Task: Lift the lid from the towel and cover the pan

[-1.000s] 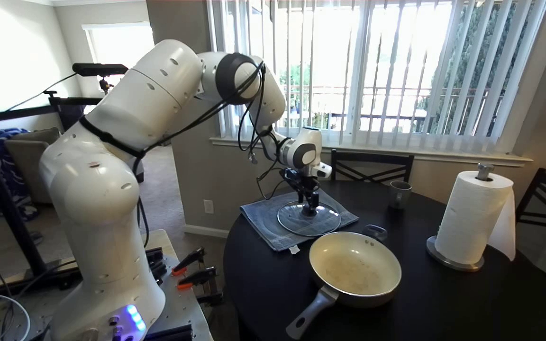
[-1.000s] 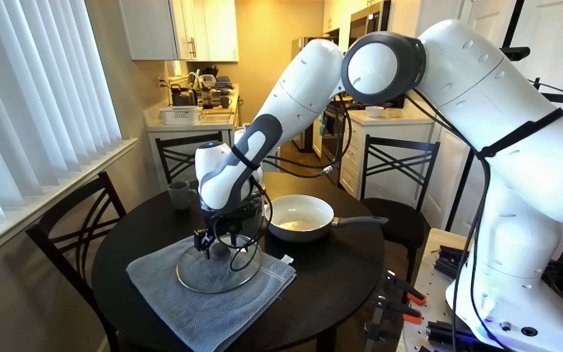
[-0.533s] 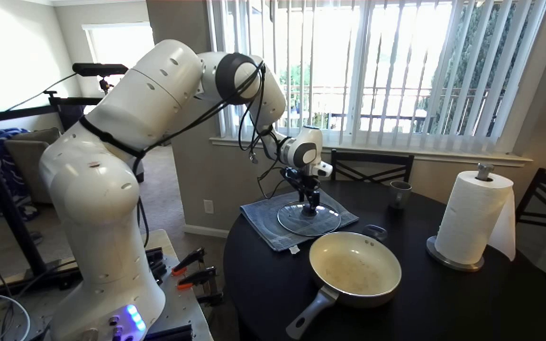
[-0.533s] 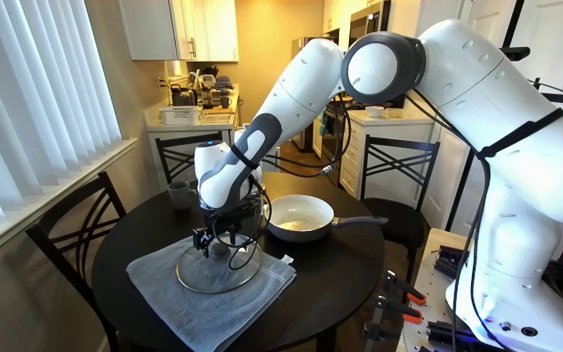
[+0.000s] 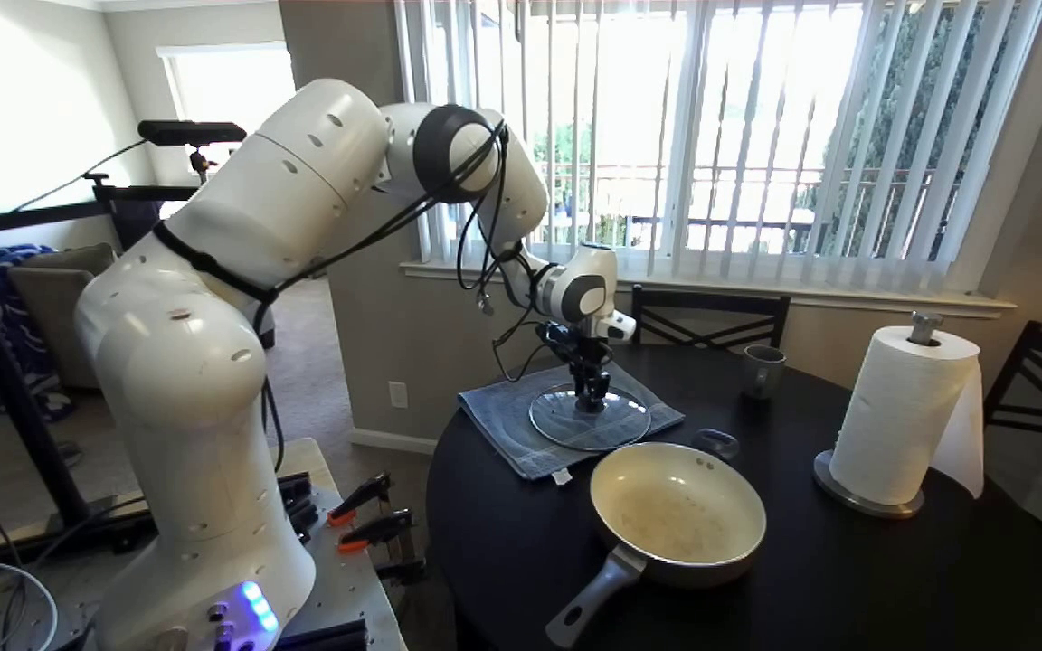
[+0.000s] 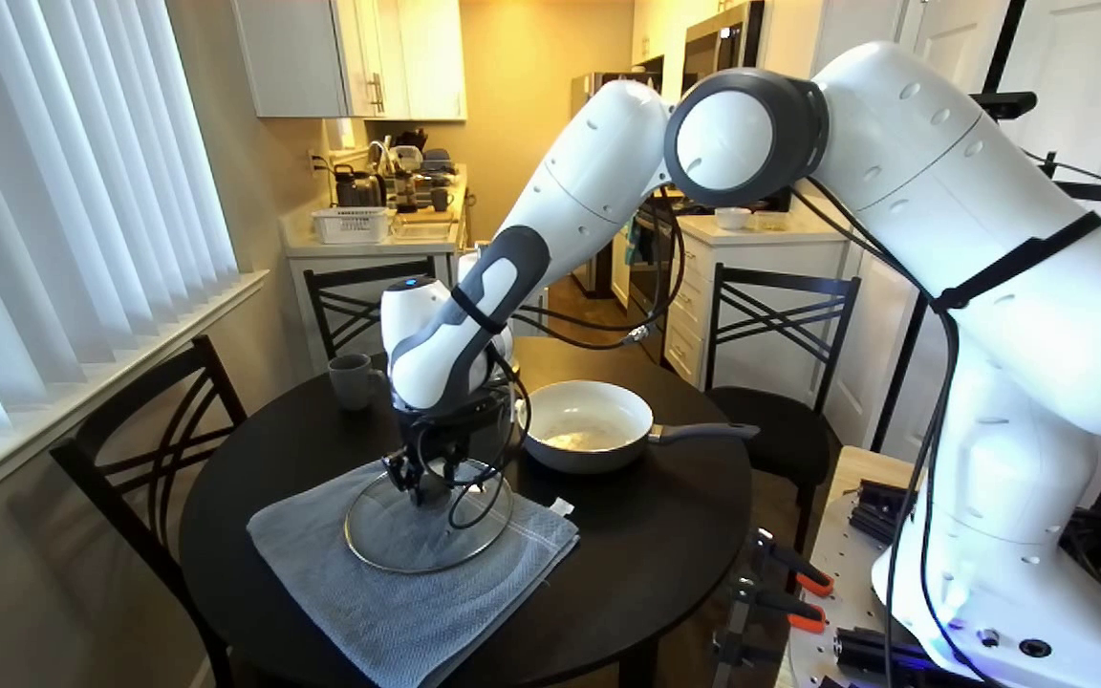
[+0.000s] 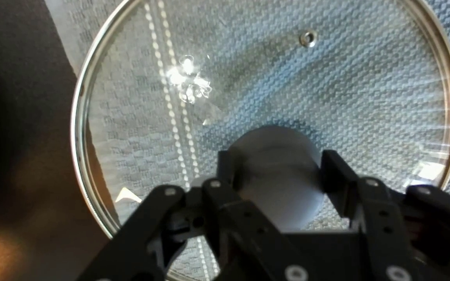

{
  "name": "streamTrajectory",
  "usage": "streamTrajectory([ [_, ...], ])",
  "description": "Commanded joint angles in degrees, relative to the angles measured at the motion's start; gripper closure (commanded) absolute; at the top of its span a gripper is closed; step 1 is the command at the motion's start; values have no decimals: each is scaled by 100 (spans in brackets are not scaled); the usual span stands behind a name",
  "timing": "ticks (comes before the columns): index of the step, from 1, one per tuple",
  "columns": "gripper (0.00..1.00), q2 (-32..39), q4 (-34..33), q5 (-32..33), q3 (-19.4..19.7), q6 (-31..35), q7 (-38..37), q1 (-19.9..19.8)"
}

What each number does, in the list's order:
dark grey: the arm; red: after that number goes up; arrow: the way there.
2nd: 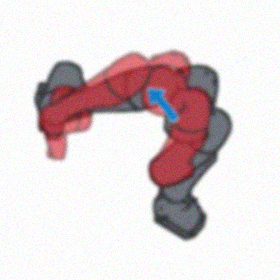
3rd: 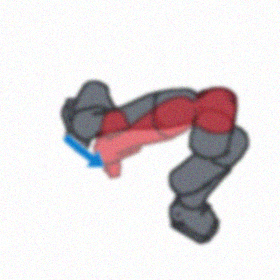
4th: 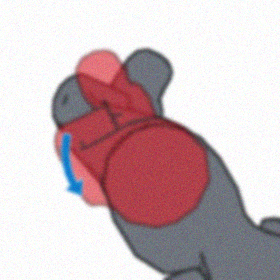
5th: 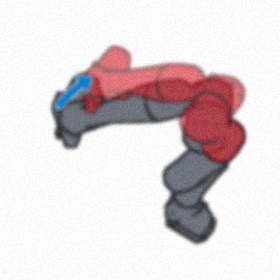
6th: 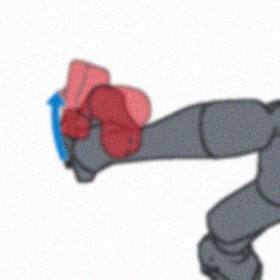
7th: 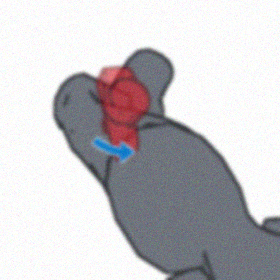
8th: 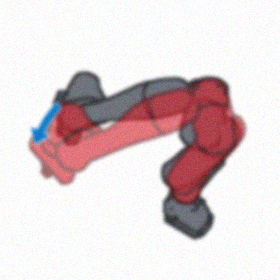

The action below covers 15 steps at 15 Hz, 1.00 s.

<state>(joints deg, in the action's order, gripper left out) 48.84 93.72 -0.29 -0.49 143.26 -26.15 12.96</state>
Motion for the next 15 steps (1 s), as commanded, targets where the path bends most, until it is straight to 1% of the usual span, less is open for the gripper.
streamTrajectory([
  [1, 68, 20, -93, -173, -17, -164, 161, -20],
  [9, 68, -68, -27, -164, 0, -162, 128, -4],
  [10, 55, -69, -36, -169, 3, -180, 122, -7],
  [11, 18, -59, -50, -170, 1, -188, 128, -12],
  [12, 17, -40, -75, -169, 2, -171, 131, -15],
  [14, 5, -2, -140, -139, 31, -68, 120, 6],
  [15, 2, 10, -173, -137, 30, -14, 131, 4],
])
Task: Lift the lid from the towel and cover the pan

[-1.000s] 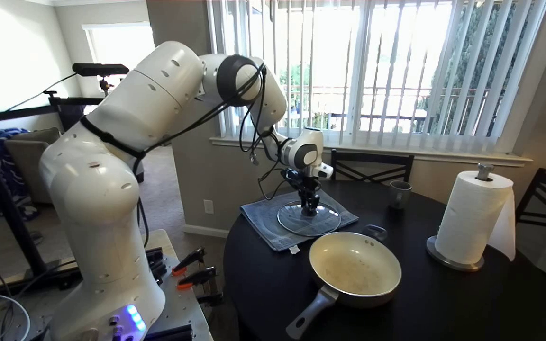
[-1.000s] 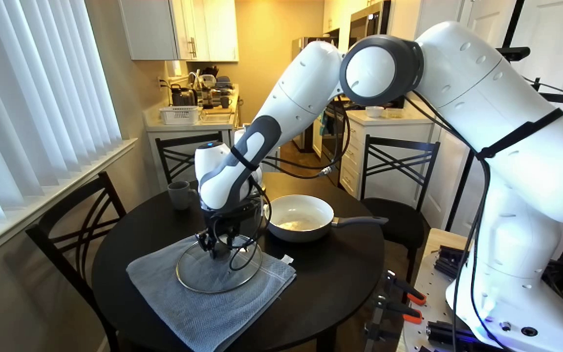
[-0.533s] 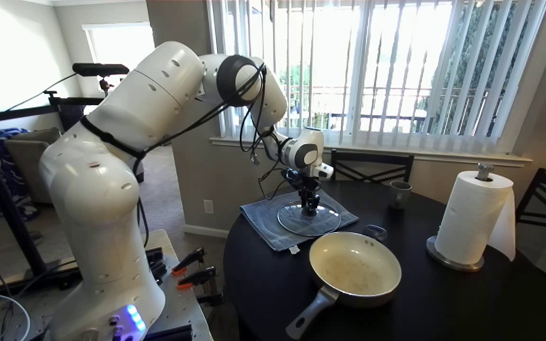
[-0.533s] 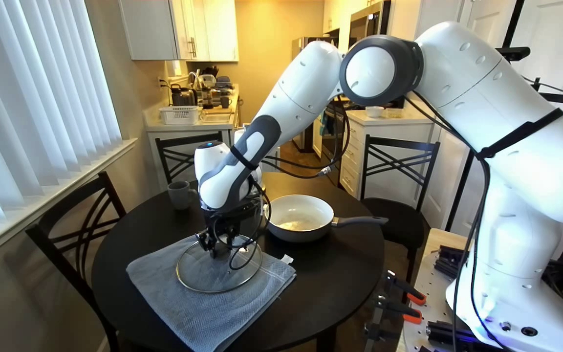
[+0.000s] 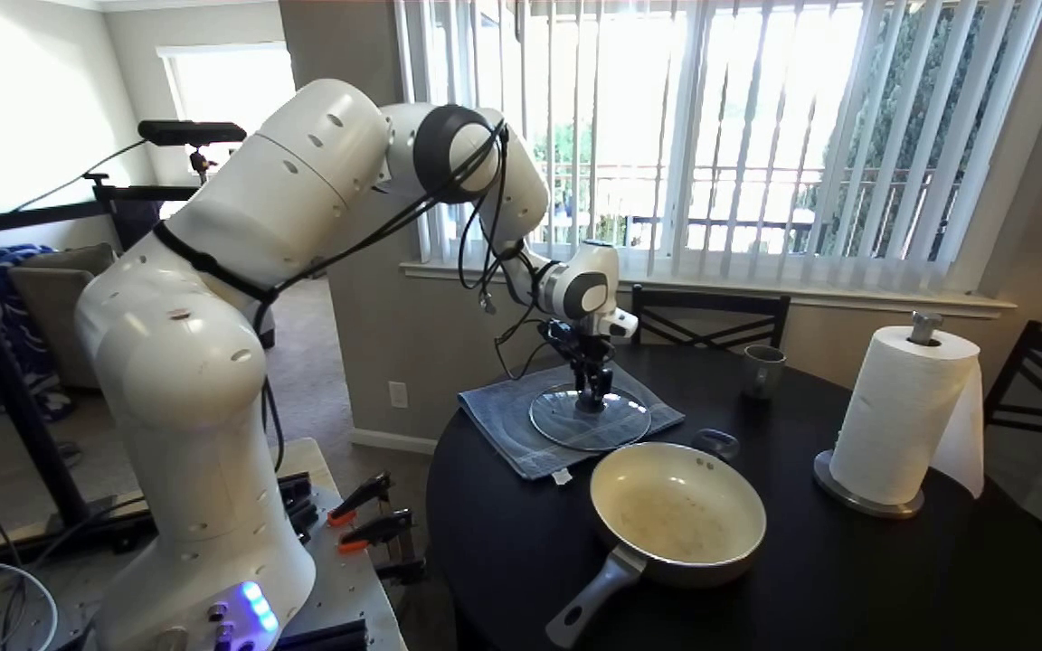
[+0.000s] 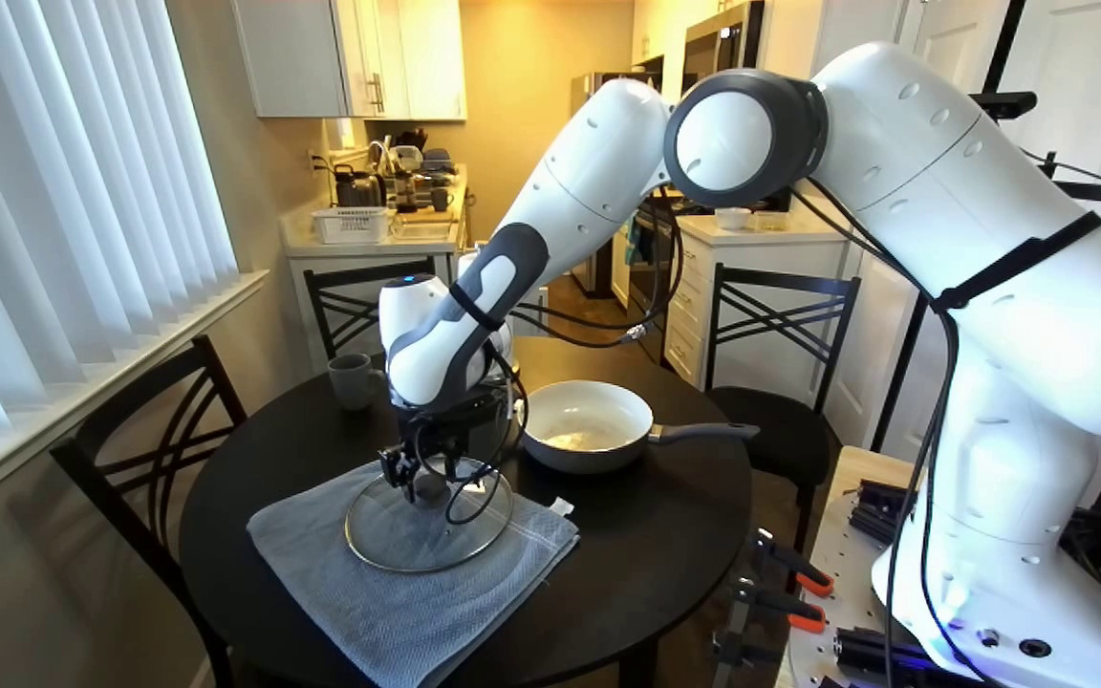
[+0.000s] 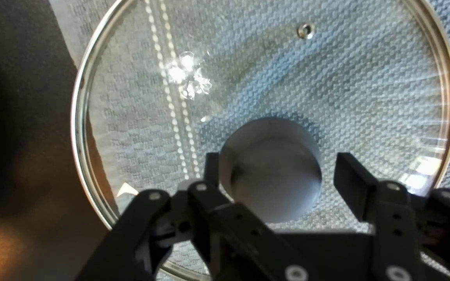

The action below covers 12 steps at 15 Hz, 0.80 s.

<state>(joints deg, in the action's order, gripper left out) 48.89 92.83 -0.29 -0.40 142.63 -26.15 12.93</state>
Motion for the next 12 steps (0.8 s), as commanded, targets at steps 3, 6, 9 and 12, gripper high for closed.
streamTrajectory([
  [3, 0, 27, -169, -151, 3, 113, 145, -3],
  [6, 0, 99, -251, -173, -7, 113, 143, -19],
  [9, 0, 197, -315, -178, 28, 23, 83, -12],
  [12, 0, 286, -361, -188, 43, 77, 80, -19],
])
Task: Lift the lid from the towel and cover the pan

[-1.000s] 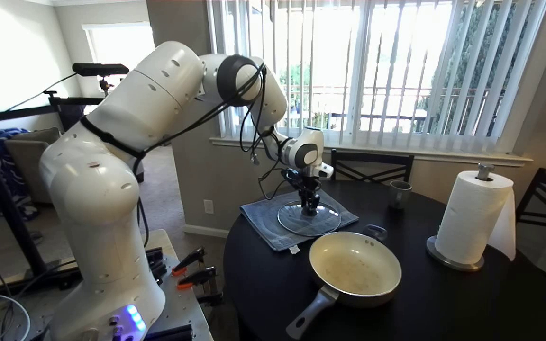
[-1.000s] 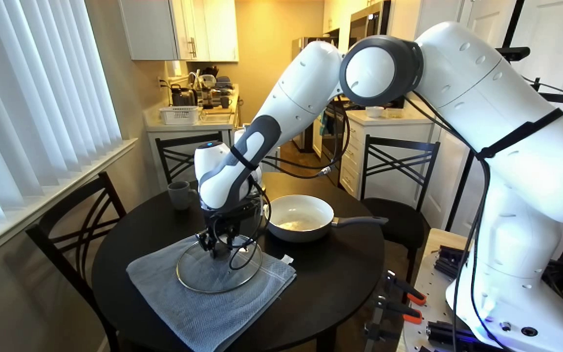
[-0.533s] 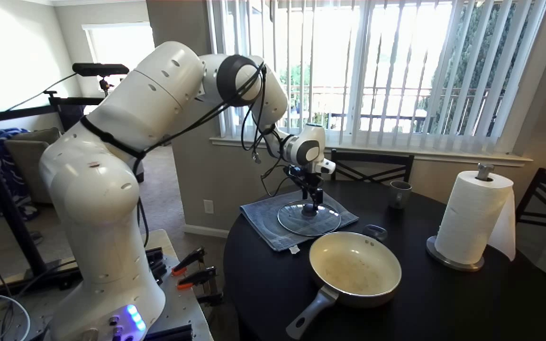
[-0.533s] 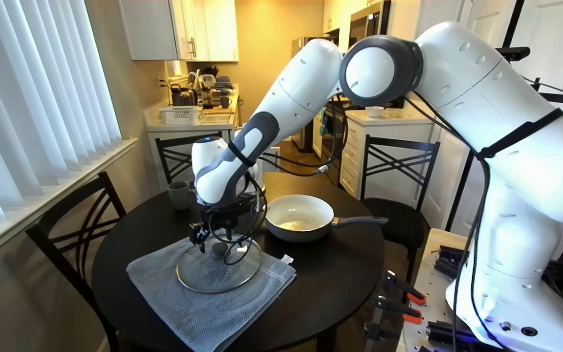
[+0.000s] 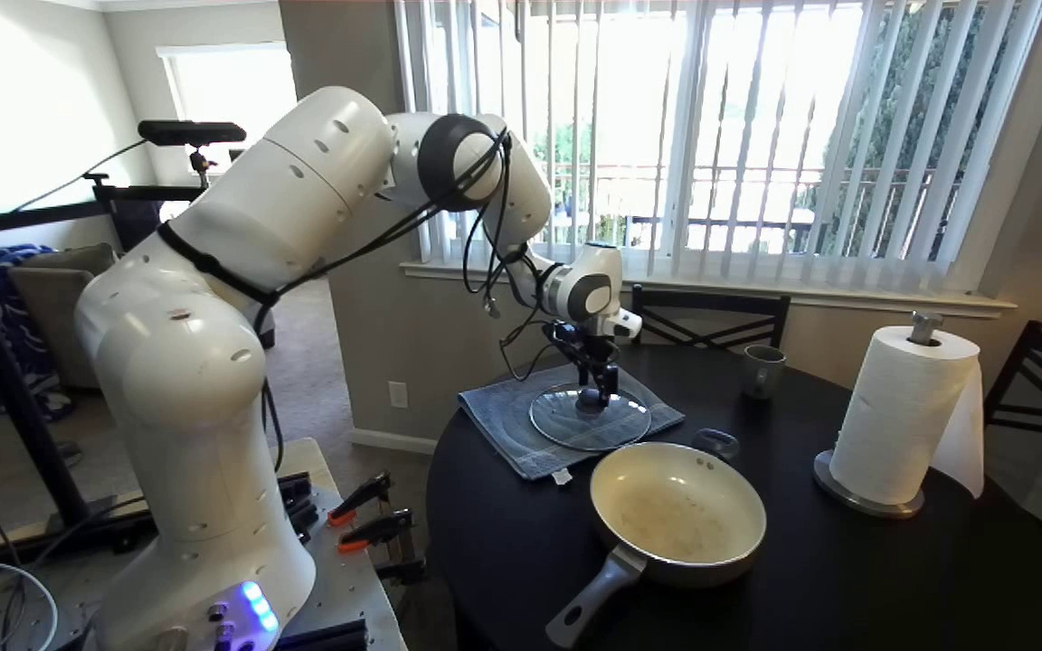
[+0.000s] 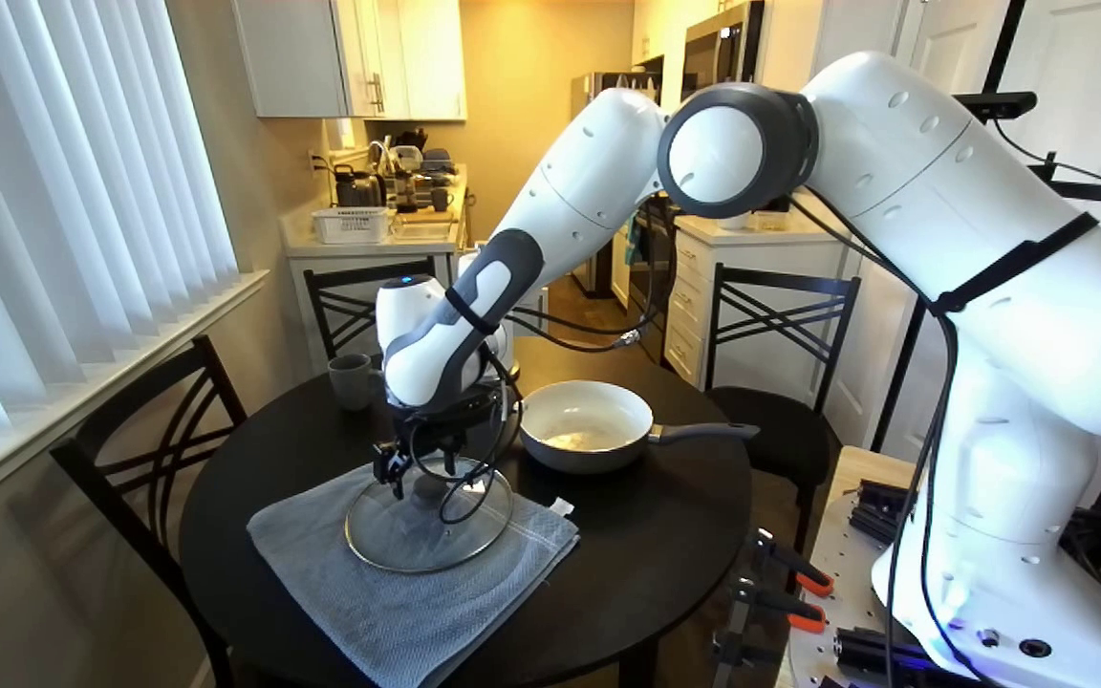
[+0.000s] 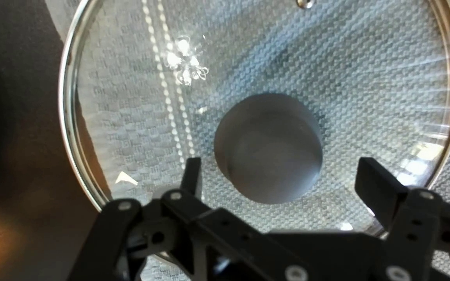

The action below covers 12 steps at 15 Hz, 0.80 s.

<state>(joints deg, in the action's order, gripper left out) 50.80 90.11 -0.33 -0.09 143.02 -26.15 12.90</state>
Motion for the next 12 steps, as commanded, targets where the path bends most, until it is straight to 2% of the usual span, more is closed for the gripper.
streamTrajectory([
  [1, 0, 124, -111, -181, 22, 38, 74, -11],
  [2, 3, 138, -132, -183, 26, 22, 71, -9],
  [3, 26, 156, -160, -189, 23, -10, 74, -12],
  [5, 30, 190, -202, -184, 31, -17, 68, -5],
  [9, 57, 190, -219, -203, 41, -61, 56, -19],
  [11, 67, 146, -232, -218, 75, -200, -37, -3],
  [12, 68, 128, -227, -231, 73, -263, -54, -8],
])
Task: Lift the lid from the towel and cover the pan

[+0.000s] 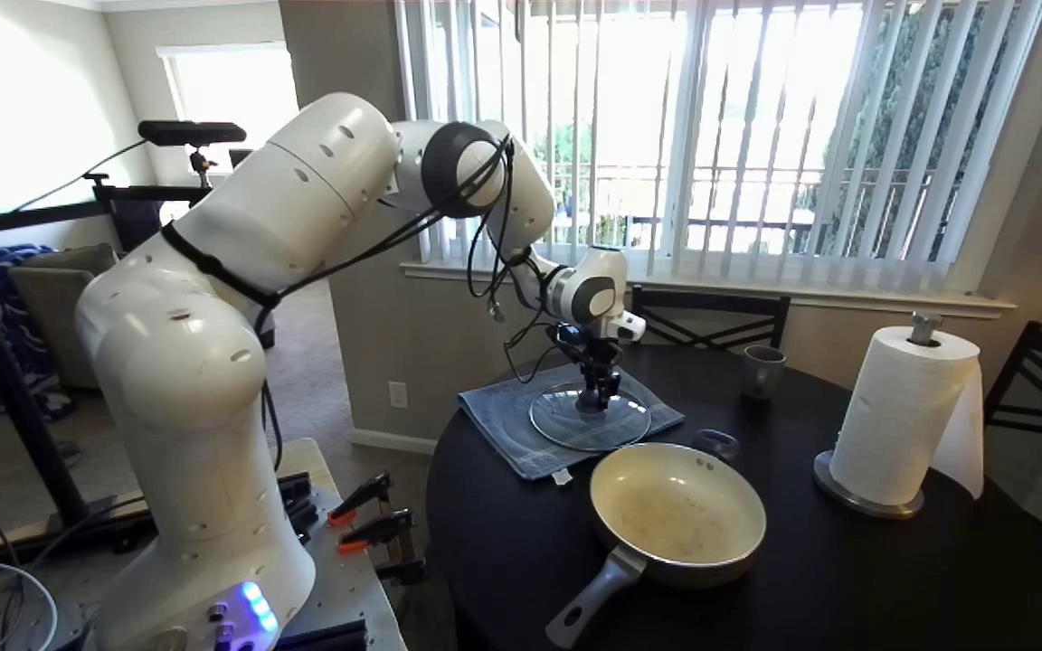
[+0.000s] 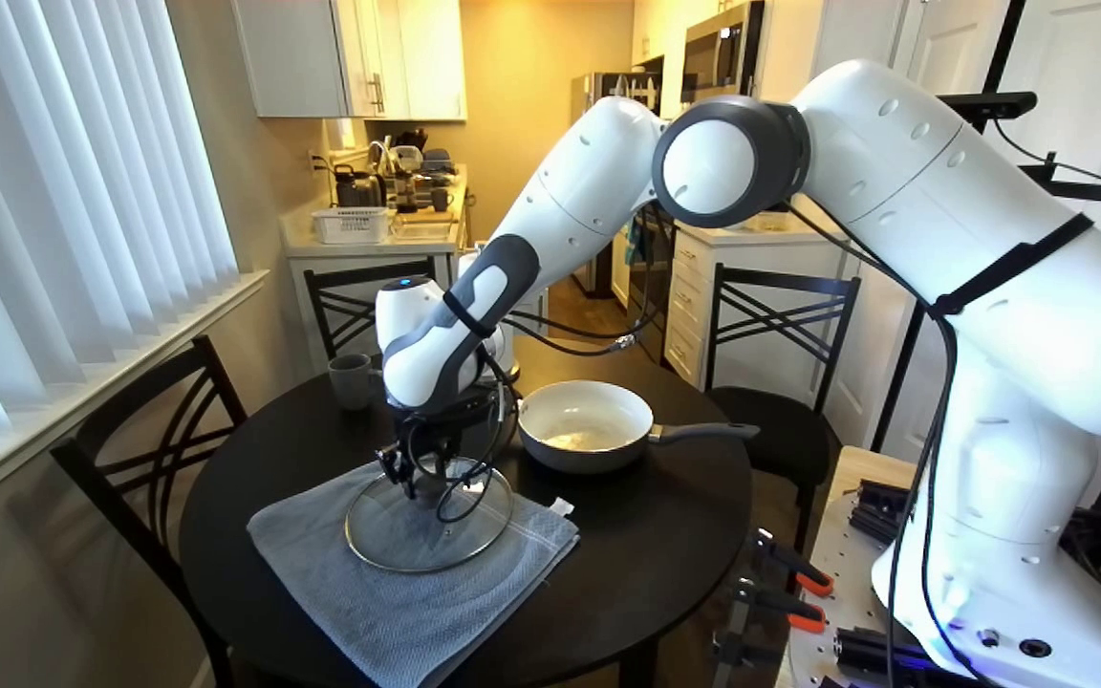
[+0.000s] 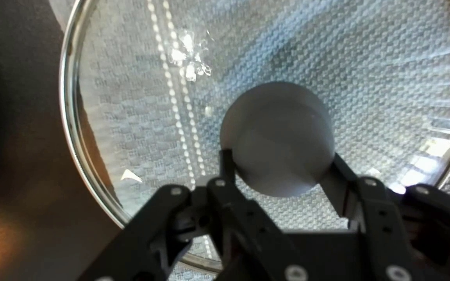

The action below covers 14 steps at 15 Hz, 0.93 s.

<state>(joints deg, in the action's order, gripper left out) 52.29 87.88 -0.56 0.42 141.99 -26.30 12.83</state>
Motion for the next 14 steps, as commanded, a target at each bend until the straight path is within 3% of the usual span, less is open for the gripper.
streamTrajectory([
  [1, 69, -28, -1, -223, 25, -189, -53, -6],
  [4, 69, -50, 16, -276, 31, -233, -52, -21],
  [5, 19, -37, 2, -296, 33, -270, -55, -22],
  [6, 18, -33, -2, -311, 38, -308, -56, -18],
  [9, 2, -20, -21, -348, 58, -547, -69, -17],
  [14, 0, -21, -32, -358, 53, -633, -25, -31],
])
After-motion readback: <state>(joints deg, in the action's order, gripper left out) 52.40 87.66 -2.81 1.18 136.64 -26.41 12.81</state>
